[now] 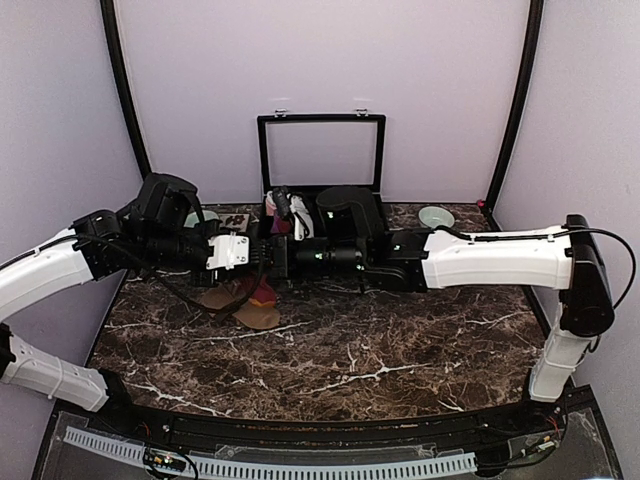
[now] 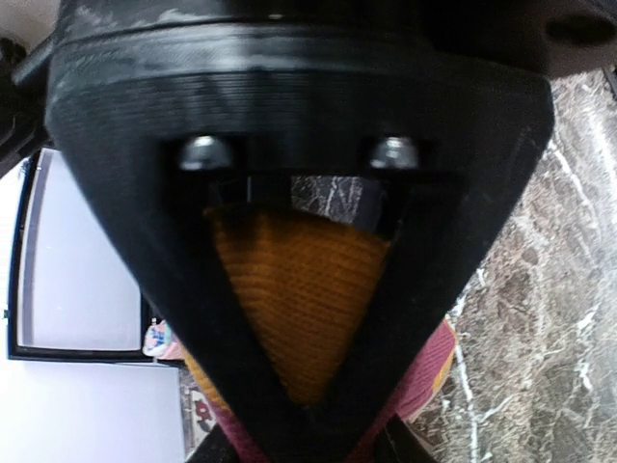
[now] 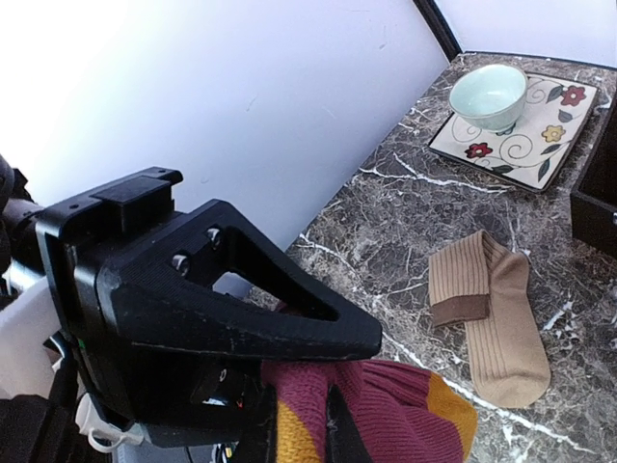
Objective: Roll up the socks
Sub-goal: Roll the sock.
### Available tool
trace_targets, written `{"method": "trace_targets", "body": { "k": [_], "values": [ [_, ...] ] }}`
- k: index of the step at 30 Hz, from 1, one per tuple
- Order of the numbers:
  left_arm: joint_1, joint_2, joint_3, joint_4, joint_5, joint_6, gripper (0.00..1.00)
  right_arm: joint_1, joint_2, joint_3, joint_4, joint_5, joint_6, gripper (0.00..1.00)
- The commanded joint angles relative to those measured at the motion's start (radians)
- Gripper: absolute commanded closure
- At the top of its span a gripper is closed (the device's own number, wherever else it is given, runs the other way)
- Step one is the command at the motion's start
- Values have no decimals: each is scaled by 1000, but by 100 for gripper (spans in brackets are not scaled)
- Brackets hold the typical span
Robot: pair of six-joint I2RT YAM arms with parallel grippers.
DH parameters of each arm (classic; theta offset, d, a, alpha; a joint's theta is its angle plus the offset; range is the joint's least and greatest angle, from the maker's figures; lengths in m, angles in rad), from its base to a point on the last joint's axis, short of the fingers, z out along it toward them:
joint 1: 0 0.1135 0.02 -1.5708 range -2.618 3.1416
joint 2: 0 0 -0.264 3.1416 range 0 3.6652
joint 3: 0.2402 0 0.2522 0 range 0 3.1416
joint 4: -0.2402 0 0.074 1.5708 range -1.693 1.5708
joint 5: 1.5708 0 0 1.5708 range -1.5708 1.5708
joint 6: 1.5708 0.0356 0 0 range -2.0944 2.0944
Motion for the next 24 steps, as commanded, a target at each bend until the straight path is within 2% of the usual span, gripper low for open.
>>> {"method": "trace_targets", "body": {
  "k": [1, 5, 7, 9, 10, 12, 15, 19, 24],
  "values": [
    [-22, -38, -50, 135, -141, 90, 61, 18, 14, -11, 115, -64, 107, 100],
    [-44, -57, -133, 279, -265, 213, 66, 9, 21, -22, 140, -63, 192, 100],
    [-45, -71, -167, 324, -287, 261, 77, 8, 23, -18, 142, -65, 205, 100],
    [-45, -85, -162, 320, -272, 239, 100, 9, 22, -15, 126, -55, 192, 100],
    [-46, -89, -143, 287, -244, 209, 100, 8, 16, -17, 118, -49, 172, 92],
    [-38, -85, -72, 156, -145, 113, 100, 5, 1, -27, 101, -38, 124, 75],
    [-28, -39, 65, -69, 44, -53, 100, -4, -41, -58, 108, -30, 43, 64],
    [20, 61, 243, -304, 346, -218, 100, -4, -90, -62, 48, -7, -97, 58],
    [63, 182, 439, -548, 603, -252, 100, -2, -171, -141, 42, -9, -234, 54]
  ]
}}
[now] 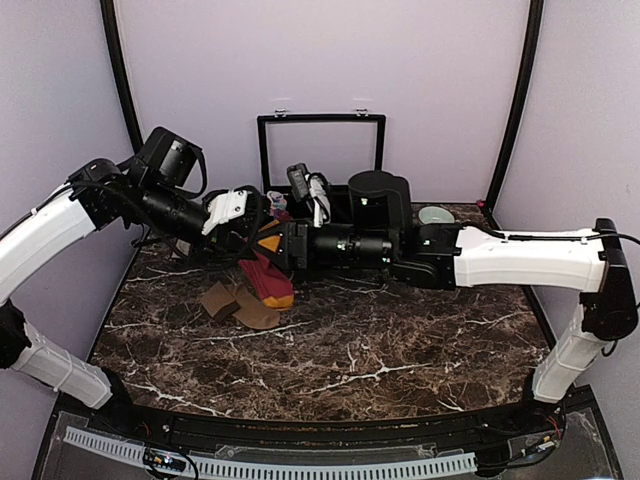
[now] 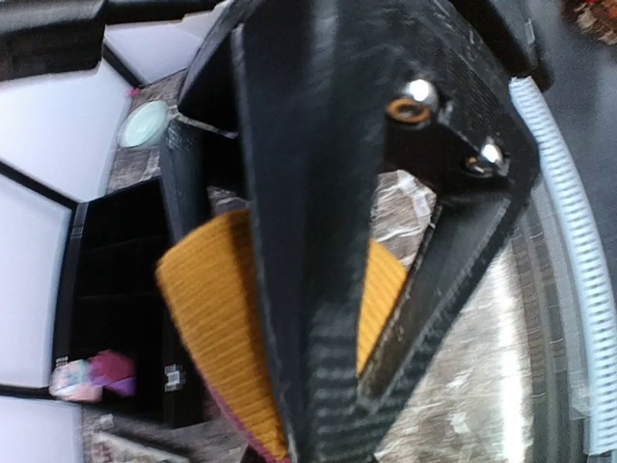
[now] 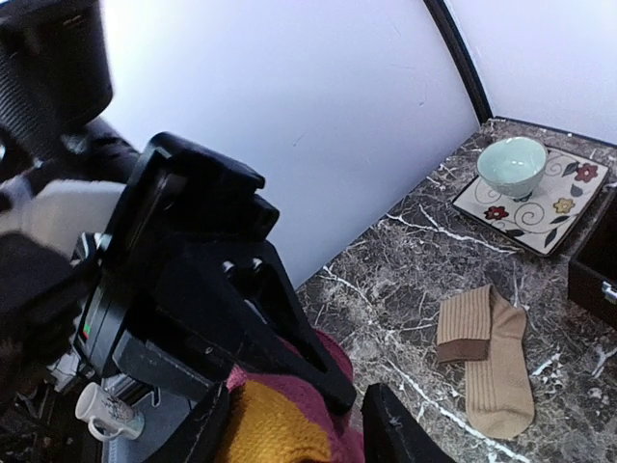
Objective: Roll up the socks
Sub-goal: Roll the sock.
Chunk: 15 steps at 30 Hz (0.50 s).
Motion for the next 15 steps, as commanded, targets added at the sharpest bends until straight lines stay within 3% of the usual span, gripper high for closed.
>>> {"method": "trace_targets", "body": {
  "k": [1, 4, 8, 10, 11, 13, 15],
  "values": [
    [27, 74, 147, -288, 341, -99, 100, 5, -77, -95, -14, -15, -168, 54],
    [42, 111, 191, -352, 441, -96, 100, 5, -125, -117, -18, -29, -211, 60],
    [43, 124, 207, -366, 477, -92, 100, 5, -148, -104, -33, -61, -225, 87],
    [44, 124, 205, -358, 469, -95, 100, 5, -150, -99, -47, -79, -223, 92],
    [45, 126, 207, -360, 466, -95, 100, 5, -148, -95, -59, -84, -219, 89],
    [49, 129, 209, -370, 475, -89, 100, 5, -145, -92, -80, -97, -218, 70],
    [49, 137, 211, -386, 485, -82, 100, 4, -141, -93, -86, -124, -222, 61]
  ]
}}
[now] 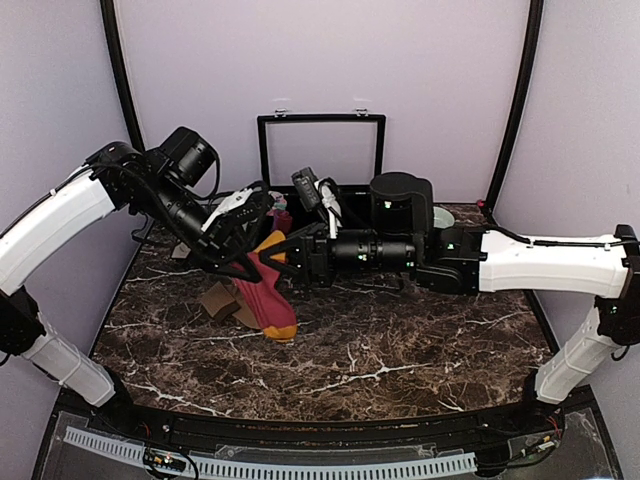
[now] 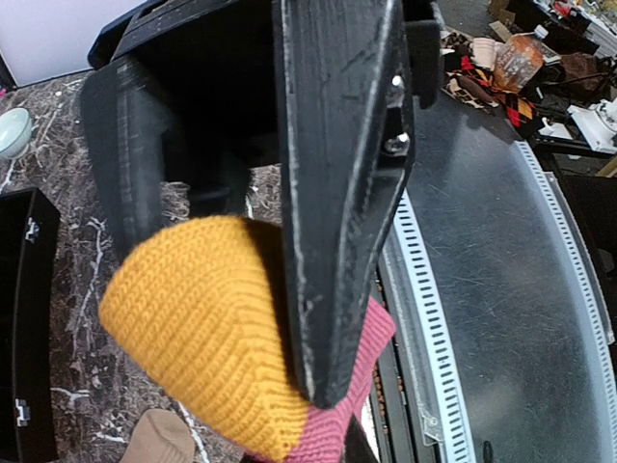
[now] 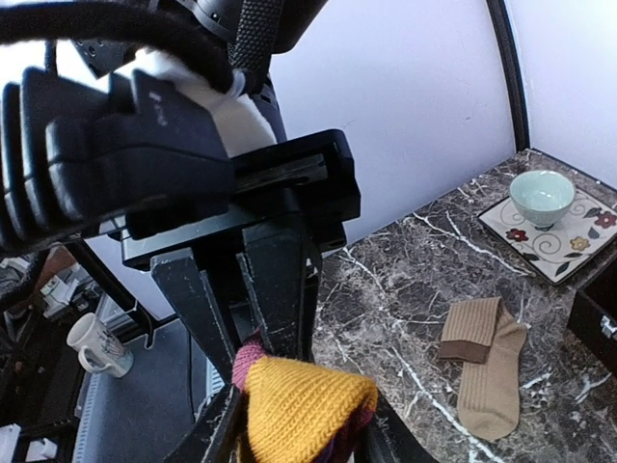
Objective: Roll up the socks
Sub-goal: Roll the sock.
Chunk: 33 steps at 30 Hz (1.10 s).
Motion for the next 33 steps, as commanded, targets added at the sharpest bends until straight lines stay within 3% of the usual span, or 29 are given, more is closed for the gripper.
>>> {"method": "trace_targets", "body": {
  "k": [1, 2, 5, 7, 10, 13, 17, 19, 25, 33],
  "values": [
    [9, -6, 36, -100, 91, 14, 100, -9, -11, 3, -58, -42, -27, 58],
    [9, 1, 39, -112, 99, 19, 100, -9, -9, 1, -49, -52, -29, 61],
    [13, 18, 54, -164, 144, 47, 100, -10, -1, 11, -45, -51, -34, 87],
    [14, 26, 66, -189, 170, 64, 100, -9, -3, 14, -43, -49, -36, 100],
    [14, 24, 68, -191, 166, 68, 100, -10, -11, 14, -43, -47, -30, 100],
    [16, 2, 50, -83, 51, 0, 98, -11, -12, 27, -73, -7, -3, 100],
    [15, -106, -83, 279, -335, -76, 63, -11, 23, 73, -136, 146, 117, 100],
    [9, -144, -126, 345, -403, -41, 55, -8, 51, 116, -165, 194, 189, 100],
    [-54, -180, -216, 411, -568, 56, 58, 7, 115, 162, -97, 235, 291, 100],
    [-70, -195, -262, 416, -592, 82, 59, 15, 158, 171, -10, 220, 331, 100]
  ]
}}
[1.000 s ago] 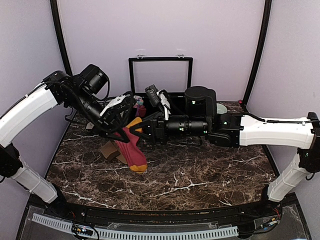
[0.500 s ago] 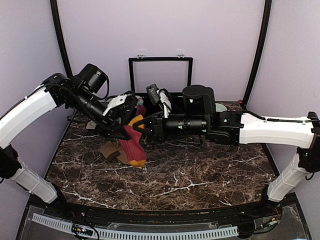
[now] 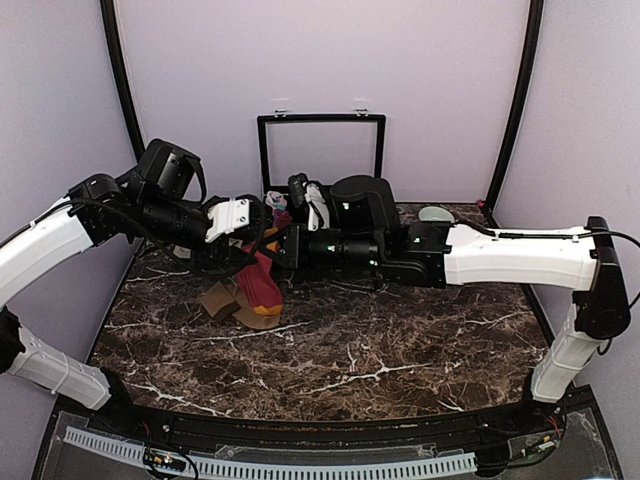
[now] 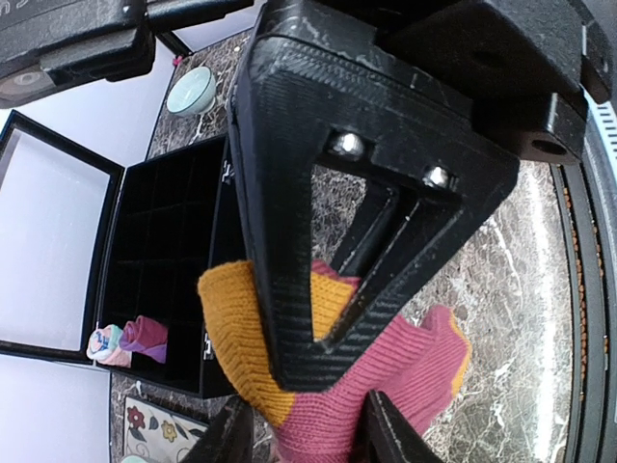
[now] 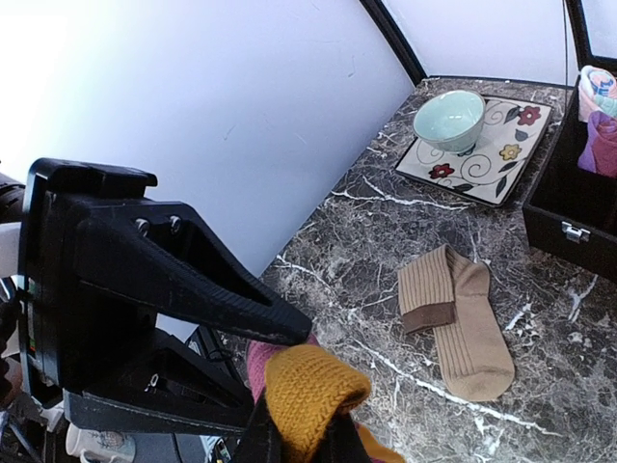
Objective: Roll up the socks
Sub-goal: Roll the sock.
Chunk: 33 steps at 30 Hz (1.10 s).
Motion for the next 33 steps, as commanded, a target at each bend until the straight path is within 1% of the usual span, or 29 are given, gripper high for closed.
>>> {"method": "trace_targets", "body": {
  "k": [1, 6, 10, 12, 16, 19, 21, 22, 24, 25, 28, 29, 31, 33],
  "values": [
    [-5, -17, -26, 42, -62, 38, 59, 17, 15, 31, 133, -2, 53, 100],
    [-12, -36, -95, 113, -163, 70, 59, 22, 15, -10, 223, 12, 132, 100],
    [-44, -75, -177, 230, -286, 125, 56, 26, 13, -31, 273, 39, 204, 100],
    [-51, -80, -195, 280, -344, 146, 56, 28, 11, -41, 300, 55, 235, 100],
    [-51, -94, -208, 411, -440, 184, 59, 29, 3, -41, 296, 91, 273, 100],
    [-55, -117, -219, 498, -467, 225, 67, 28, 2, -54, 303, 106, 310, 100],
    [-58, -128, -232, 529, -473, 254, 76, 28, 6, -59, 311, 103, 340, 100],
    [-61, -131, -240, 530, -477, 266, 82, 28, 9, -57, 310, 101, 355, 100],
    [-62, -130, -252, 530, -486, 279, 98, 29, 15, -51, 309, 95, 374, 100],
    [-62, -130, -256, 530, -488, 277, 100, 30, 19, -46, 307, 91, 378, 100],
    [-62, -136, -257, 510, -465, 250, 100, 30, 27, -28, 281, 84, 375, 100],
    [-62, -137, -249, 492, -449, 232, 100, 29, 24, -25, 274, 81, 363, 96],
    [-59, -134, -209, 415, -383, 174, 100, 27, 2, -34, 254, 90, 318, 79],
    [-50, -119, -150, 298, -292, 98, 100, 25, -32, -59, 254, 96, 247, 66]
  ]
}}
